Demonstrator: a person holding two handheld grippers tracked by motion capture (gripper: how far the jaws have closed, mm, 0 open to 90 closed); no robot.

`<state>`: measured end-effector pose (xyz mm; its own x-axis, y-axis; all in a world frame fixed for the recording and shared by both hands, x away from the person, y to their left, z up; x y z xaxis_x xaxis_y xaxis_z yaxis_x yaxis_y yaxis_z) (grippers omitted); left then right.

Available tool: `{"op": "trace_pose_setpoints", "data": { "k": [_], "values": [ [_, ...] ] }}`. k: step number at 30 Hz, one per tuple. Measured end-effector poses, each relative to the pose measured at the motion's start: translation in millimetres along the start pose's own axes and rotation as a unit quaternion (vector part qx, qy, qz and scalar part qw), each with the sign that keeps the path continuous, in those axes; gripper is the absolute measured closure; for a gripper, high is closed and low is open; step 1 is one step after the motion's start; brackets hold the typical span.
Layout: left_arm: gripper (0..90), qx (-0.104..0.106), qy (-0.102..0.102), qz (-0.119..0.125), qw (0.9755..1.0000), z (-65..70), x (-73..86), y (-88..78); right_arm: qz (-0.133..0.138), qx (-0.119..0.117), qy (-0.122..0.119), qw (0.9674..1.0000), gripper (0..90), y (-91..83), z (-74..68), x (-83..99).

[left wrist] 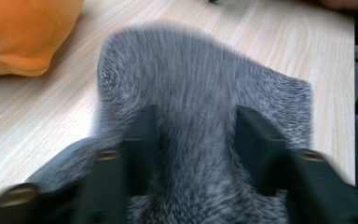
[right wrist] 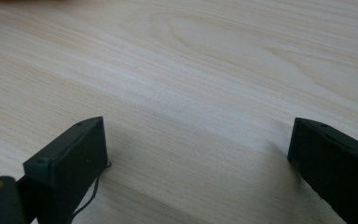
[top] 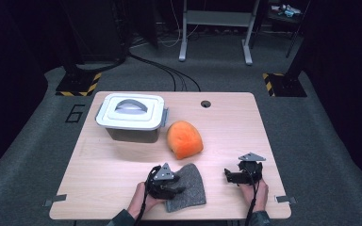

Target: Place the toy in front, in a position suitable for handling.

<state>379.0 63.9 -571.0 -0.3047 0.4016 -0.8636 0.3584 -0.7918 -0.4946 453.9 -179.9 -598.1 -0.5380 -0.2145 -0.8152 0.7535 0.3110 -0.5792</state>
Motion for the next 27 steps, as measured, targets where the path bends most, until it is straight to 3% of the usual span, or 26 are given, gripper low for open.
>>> {"op": "trace_pose_setpoints", "data": {
  "k": [5,15,21,22,23,27],
  "values": [
    [22.4,-0.028,-0.006,0.014,0.9995,-7.0,-1.7,-14.3,0.0,0.0,0.0,1.0,3.9,0.0,0.0,0.0],
    [12.5,-0.086,-0.024,0.023,0.9957,-36.3,10.6,-55.6,0.0,0.0,0.0,1.0,3.9,0.0,-0.1,0.0],
    [11.1,-0.132,-0.034,0.019,0.9905,-57.6,27.5,-78.7,0.0,-0.001,0.0,1.0,3.8,0.2,-0.1,-0.2],
    [10.9,-0.158,-0.033,0.018,0.9868,-67.4,34.5,-86.2,0.0,-0.001,0.0,1.0,3.8,0.2,-0.2,-0.1],
    [10.4,-0.158,-0.033,0.018,0.9868,-67.4,34.5,-86.2,0.0,-0.001,0.0,1.0,3.8,0.2,-0.2,-0.1],
    [10.3,-0.177,-0.055,0.011,0.9826,-83.3,50.2,-101.8,-0.001,-0.001,-0.001,1.0,3.9,0.2,-0.2,-0.1]
  ]
}}
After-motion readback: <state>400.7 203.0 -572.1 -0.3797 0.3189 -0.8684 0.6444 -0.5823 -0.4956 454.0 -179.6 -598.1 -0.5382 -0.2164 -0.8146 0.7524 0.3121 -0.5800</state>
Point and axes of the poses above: each handheld gripper's, and its own axes: y roughly forward along the jaws, x roughly out of its underside, z roughly to its right, the point moved 10 cm from there along y, roughly forward along the jaws, and after that the axes turned 9 degrees about z, right-handed, at the moved point
